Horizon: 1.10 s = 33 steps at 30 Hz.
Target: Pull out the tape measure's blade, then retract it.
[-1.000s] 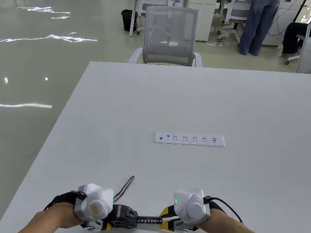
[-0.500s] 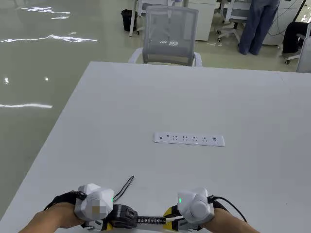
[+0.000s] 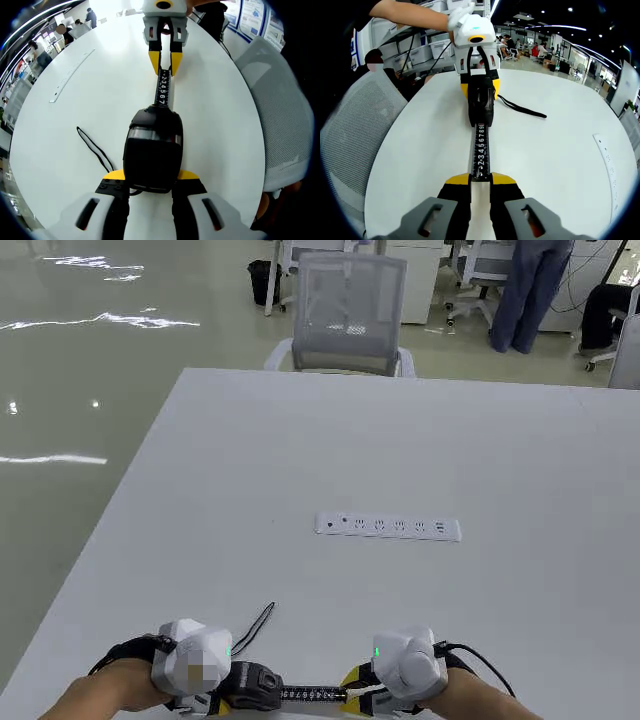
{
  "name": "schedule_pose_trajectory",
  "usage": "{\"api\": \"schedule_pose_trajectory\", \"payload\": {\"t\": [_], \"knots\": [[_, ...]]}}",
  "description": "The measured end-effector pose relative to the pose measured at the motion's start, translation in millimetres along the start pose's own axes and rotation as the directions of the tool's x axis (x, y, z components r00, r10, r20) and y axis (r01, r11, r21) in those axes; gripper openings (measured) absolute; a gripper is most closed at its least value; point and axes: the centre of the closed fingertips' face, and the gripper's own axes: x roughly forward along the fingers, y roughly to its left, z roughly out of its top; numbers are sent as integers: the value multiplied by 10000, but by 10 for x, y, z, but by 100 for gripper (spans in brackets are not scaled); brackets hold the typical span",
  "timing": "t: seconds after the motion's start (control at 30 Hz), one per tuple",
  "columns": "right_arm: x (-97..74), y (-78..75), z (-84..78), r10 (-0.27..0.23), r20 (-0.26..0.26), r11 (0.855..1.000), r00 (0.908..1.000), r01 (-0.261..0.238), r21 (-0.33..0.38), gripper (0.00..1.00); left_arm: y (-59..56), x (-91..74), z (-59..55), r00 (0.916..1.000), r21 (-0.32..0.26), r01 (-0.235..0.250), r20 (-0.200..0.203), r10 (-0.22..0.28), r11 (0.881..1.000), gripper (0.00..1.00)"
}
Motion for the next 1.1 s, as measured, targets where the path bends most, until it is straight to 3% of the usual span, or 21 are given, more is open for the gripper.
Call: {"api": "schedule_pose_trajectory", "payload": {"t": [1.1], "knots": [[-178, -9, -176, -30, -126, 10000, 9999, 31, 92, 12, -2, 3, 2, 10000, 3, -6, -25, 6, 10000, 28]]}}
